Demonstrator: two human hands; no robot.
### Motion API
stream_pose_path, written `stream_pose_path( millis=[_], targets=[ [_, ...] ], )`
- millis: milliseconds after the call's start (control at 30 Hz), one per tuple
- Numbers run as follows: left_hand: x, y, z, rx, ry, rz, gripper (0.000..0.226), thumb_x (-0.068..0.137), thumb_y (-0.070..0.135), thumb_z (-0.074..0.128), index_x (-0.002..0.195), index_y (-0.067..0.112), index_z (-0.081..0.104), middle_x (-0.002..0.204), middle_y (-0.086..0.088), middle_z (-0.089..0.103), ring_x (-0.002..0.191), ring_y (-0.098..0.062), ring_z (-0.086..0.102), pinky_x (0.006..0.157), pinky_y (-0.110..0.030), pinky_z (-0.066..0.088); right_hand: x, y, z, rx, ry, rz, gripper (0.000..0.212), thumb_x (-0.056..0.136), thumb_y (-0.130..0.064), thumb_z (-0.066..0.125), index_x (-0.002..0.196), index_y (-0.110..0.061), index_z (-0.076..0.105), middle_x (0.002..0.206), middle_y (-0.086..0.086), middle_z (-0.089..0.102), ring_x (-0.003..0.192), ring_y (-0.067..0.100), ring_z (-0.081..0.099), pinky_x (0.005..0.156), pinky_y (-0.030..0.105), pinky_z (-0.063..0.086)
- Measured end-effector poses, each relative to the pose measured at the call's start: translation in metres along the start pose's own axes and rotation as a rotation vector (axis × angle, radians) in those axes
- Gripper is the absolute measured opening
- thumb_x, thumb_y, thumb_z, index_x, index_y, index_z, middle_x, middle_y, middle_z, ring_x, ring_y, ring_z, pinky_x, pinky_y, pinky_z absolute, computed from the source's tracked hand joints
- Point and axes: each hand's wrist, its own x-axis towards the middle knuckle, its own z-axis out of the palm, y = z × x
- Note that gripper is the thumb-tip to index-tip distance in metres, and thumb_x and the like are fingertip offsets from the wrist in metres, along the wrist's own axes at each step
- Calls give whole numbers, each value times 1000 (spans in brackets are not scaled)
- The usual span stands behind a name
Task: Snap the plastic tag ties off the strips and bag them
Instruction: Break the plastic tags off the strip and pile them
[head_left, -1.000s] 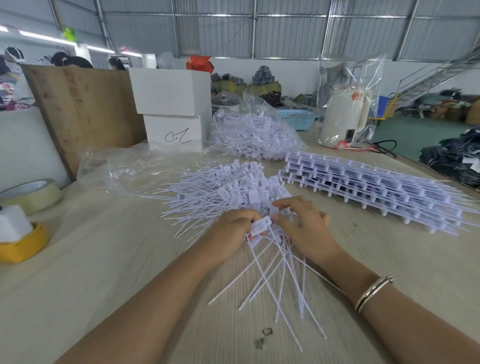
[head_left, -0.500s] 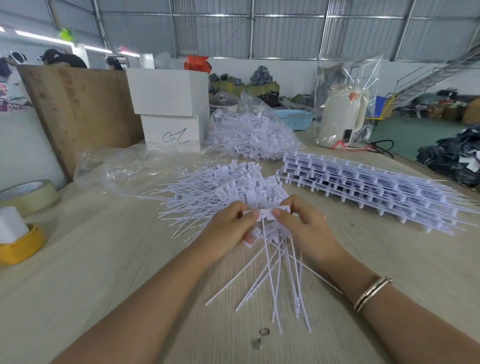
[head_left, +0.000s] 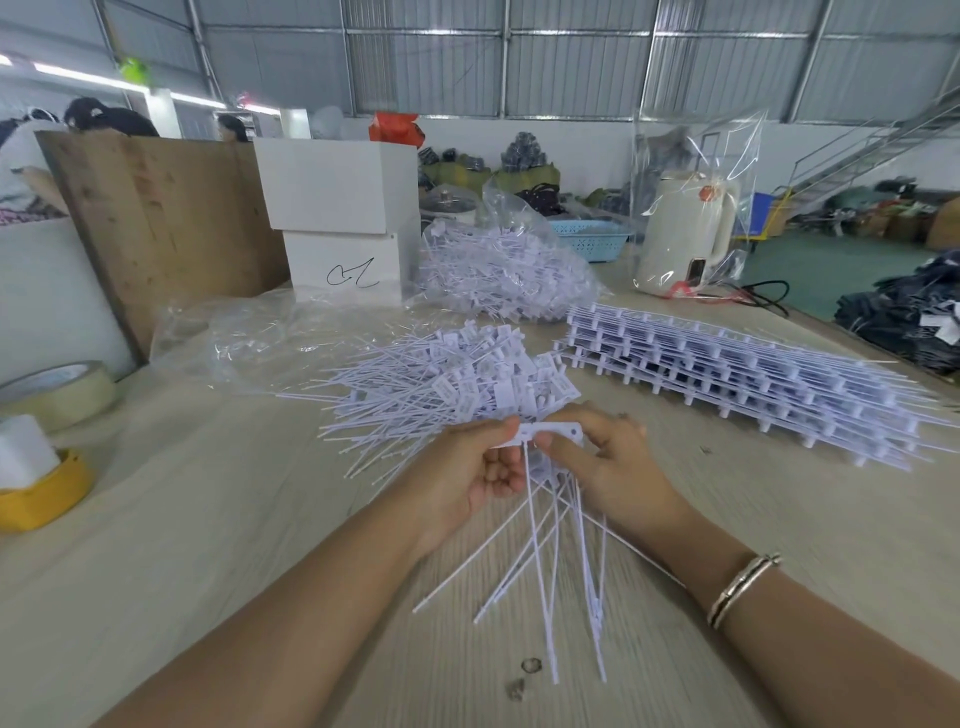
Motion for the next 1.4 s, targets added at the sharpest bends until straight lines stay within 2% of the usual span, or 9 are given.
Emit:
stream_pose_path(
  millis=[200, 400, 533, 667, 867, 967, 1067, 1267, 1400],
  targets=[
    [1, 1, 9, -265, 23, -115, 17, 92, 13, 54, 78, 5, 58, 58, -4, 56, 43, -10, 54, 45, -18, 49, -1, 0, 0, -246, 107, -109, 15, 90, -19, 61, 81, -29, 68, 76, -12, 65, 85, 0, 55, 84, 4, 18],
    [-1, 6, 6, -502, -122, -93, 17, 85, 15, 55, 77, 1, 57, 65, -13, 66, 56, -19, 67, 47, -22, 53, -3, -7, -5, 582, 152, 97, 25, 90, -10, 55, 67, -14, 62, 64, 1, 57, 65, 15, 55, 77, 28, 48],
    [2, 4, -7, 320, -13, 206, 27, 92, 26, 56, 68, 13, 60, 60, 0, 67, 54, -10, 64, 54, -24, 48, -4, 1, -8, 356, 59, 199, 16, 90, -22, 59, 79, -12, 63, 83, 13, 67, 80, 35, 62, 85, 54, 47],
    [13, -7, -7, 922, 143, 426, 42, 85, 42, 62, 65, 5, 59, 59, -6, 66, 59, -21, 65, 63, -39, 52, 11, 18, 2, -409, 2, 82, 2, 89, -26, 58, 90, -26, 56, 87, -10, 58, 87, 13, 52, 84, 36, 27],
    [27, -17, -3, 1196, 325, 415, 51, 83, 61, 55, 54, 22, 37, 49, 7, 38, 47, -11, 39, 47, -27, 27, 14, 35, 5, -616, 87, 138, 27, 91, -38, 50, 117, -31, 53, 97, -16, 46, 100, 6, 41, 72, 26, 12],
    [24, -16, -7, 1259, 386, 346, 50, 84, 67, 45, 76, 19, 53, 65, 6, 53, 63, -15, 52, 52, -27, 34, 15, 29, -1, -489, 220, 162, 15, 93, -31, 51, 107, -31, 54, 92, -14, 51, 94, 9, 48, 78, 27, 17],
    [15, -8, -11, 1340, 465, 274, 61, 84, 71, 37, 104, 16, 50, 89, 0, 64, 74, -18, 57, 54, -28, 36, 9, 25, -17, -452, 101, 334, 8, 93, -33, 50, 100, -28, 51, 80, -14, 54, 76, 8, 54, 85, 36, 40],
    [-15, 3, -18, 1437, 130, 37, 72, 89, 68, 29, 114, 5, 56, 113, -15, 62, 102, -29, 60, 83, -36, 46, -8, 14, -55, -566, -62, 465, 14, 92, -35, 52, 93, -22, 47, 80, -5, 53, 68, 12, 52, 54, 26, 35],
    [-17, -7, 3, 1427, 131, 107, 56, 89, 65, 37, 72, 15, 56, 63, 2, 50, 59, -17, 48, 54, -26, 34, -36, 9, -70, -807, -189, 529, 21, 93, -33, 46, 75, -23, 49, 78, -2, 57, 67, 12, 52, 55, 25, 37]
  ],
)
